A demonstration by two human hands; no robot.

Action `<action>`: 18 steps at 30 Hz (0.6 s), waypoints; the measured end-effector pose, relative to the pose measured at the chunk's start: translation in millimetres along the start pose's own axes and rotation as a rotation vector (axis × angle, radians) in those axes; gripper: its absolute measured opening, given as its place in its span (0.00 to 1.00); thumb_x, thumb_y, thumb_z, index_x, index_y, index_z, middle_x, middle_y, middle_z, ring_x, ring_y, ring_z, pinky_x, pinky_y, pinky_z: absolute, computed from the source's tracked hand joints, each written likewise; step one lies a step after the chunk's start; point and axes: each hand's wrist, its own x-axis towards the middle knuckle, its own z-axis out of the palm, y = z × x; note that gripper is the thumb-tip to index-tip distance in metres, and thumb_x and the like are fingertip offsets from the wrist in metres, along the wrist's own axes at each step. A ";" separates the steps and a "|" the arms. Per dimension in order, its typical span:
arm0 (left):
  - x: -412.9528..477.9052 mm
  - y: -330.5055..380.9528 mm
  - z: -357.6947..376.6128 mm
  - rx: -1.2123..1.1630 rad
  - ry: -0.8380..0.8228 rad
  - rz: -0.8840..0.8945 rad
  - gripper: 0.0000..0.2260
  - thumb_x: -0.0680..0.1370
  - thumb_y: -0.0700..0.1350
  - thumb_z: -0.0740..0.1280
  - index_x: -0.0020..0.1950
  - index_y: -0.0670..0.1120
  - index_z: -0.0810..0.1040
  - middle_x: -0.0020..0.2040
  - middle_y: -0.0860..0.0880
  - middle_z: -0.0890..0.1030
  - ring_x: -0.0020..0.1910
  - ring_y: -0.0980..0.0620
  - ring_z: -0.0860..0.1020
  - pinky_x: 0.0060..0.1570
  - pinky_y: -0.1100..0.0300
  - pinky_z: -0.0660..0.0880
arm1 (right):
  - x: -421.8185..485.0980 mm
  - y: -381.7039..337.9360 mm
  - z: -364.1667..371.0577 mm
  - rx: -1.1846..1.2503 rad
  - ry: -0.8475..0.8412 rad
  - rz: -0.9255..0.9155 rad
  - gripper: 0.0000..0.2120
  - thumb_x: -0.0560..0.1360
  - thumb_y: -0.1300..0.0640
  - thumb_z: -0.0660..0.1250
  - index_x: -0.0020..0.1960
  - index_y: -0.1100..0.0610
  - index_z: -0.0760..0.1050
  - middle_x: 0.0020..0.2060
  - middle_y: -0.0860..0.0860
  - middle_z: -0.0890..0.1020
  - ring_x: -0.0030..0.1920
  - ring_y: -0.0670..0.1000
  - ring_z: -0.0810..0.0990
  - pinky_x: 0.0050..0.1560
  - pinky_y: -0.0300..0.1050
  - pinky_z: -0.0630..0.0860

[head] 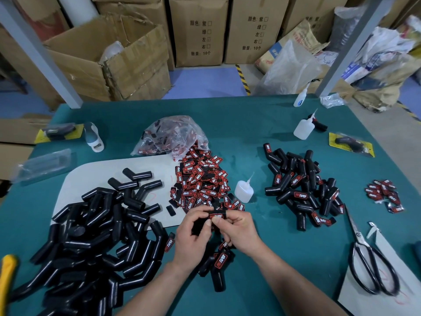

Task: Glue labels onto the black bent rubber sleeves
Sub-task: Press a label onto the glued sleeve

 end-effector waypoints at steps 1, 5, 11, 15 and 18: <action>0.0 -1.3 -0.8 0.039 -0.009 0.029 0.08 0.80 0.43 0.66 0.56 0.54 0.78 0.60 0.53 0.82 0.61 0.47 0.81 0.63 0.58 0.75 | 0.1 -1.0 0.1 0.016 -0.004 -0.001 0.23 0.75 0.50 0.72 0.41 0.72 0.77 0.19 0.50 0.73 0.18 0.45 0.67 0.23 0.36 0.65; 1.6 -3.0 -4.1 0.075 -0.014 0.051 0.06 0.81 0.43 0.67 0.56 0.52 0.80 0.60 0.54 0.83 0.61 0.48 0.82 0.63 0.59 0.75 | 0.0 -2.6 -1.6 0.043 -0.017 0.016 0.19 0.76 0.53 0.71 0.41 0.71 0.78 0.18 0.51 0.72 0.18 0.46 0.66 0.23 0.37 0.64; 4.4 -3.7 -6.3 0.116 0.028 0.096 0.05 0.79 0.43 0.68 0.54 0.51 0.80 0.58 0.55 0.83 0.57 0.49 0.83 0.60 0.60 0.76 | 3.9 -3.3 0.9 0.153 0.000 0.067 0.04 0.71 0.58 0.74 0.41 0.59 0.85 0.29 0.54 0.75 0.22 0.48 0.67 0.23 0.39 0.65; 3.6 -4.2 -5.5 0.139 -0.003 0.128 0.05 0.79 0.42 0.68 0.54 0.48 0.80 0.58 0.53 0.82 0.59 0.50 0.82 0.61 0.61 0.75 | 8.6 1.3 0.5 0.225 0.002 0.067 0.13 0.68 0.58 0.78 0.43 0.69 0.83 0.41 0.51 0.77 0.31 0.52 0.69 0.29 0.41 0.68; 3.2 -5.0 -5.3 0.147 -0.021 0.164 0.07 0.79 0.41 0.69 0.56 0.47 0.81 0.58 0.49 0.82 0.59 0.50 0.81 0.62 0.61 0.75 | 8.5 3.3 -2.0 0.231 0.004 0.032 0.15 0.67 0.57 0.78 0.40 0.70 0.81 0.42 0.50 0.75 0.34 0.49 0.71 0.35 0.40 0.68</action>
